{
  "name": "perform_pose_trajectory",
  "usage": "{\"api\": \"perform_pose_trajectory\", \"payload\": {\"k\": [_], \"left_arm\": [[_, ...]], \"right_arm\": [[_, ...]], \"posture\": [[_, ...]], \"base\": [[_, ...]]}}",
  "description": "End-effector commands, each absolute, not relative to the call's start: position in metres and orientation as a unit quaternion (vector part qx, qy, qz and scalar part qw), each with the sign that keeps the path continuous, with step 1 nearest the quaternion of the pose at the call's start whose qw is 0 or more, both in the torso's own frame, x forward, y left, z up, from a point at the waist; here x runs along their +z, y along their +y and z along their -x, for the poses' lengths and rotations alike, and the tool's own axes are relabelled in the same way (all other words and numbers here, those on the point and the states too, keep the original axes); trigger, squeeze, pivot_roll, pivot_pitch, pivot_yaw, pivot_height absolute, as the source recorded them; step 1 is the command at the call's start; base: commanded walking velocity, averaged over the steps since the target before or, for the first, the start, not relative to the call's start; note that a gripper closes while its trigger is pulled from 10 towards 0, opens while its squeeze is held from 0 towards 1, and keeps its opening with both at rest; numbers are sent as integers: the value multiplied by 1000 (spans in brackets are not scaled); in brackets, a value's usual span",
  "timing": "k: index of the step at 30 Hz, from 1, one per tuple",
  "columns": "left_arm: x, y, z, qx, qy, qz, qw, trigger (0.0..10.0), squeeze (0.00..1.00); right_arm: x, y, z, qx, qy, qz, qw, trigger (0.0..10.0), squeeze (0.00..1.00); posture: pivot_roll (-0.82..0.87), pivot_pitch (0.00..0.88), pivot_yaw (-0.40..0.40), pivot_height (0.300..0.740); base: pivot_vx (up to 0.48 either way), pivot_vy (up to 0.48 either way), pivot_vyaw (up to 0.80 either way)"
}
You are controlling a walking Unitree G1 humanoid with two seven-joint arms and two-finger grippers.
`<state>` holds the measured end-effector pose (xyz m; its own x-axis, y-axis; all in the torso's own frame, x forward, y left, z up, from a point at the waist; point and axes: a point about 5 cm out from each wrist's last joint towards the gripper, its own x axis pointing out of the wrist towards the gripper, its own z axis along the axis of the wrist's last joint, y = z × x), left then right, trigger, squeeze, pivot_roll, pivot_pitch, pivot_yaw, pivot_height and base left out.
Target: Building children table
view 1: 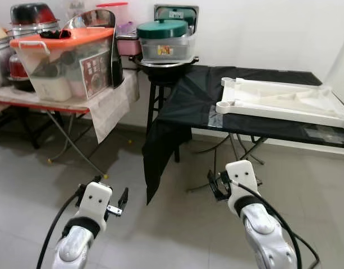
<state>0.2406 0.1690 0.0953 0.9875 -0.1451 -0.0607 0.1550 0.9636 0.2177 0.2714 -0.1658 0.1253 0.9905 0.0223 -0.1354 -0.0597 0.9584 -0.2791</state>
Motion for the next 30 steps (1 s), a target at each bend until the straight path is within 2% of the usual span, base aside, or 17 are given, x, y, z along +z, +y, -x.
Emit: {"api": "perform_pose_trajectory", "payload": {"k": [1, 15, 20, 30], "left_arm": [[93, 170, -239, -74, 30, -108, 991, 10000, 0], [90, 167, -240, -82, 34, -97, 991, 10000, 0], [90, 166, -241, -80, 35, -93, 992, 10000, 0], [90, 166, -240, -77, 32, -87, 993, 10000, 0]], "right_arm": [[124, -165, -273, 21, 69, 144, 987, 10000, 0], [123, -168, -275, 15, 70, 143, 987, 10000, 0], [124, -167, -277, 16, 69, 143, 987, 10000, 0], [123, -168, -277, 16, 70, 143, 987, 10000, 0]], "posture": [[-6, 0, -11, 740], [-14, 0, -13, 740], [-13, 0, -17, 740], [-12, 0, -18, 740]], "base": [[0, 0, 0], [0, 0, 0], [-289, 0, 0], [0, 0, 0]]}}
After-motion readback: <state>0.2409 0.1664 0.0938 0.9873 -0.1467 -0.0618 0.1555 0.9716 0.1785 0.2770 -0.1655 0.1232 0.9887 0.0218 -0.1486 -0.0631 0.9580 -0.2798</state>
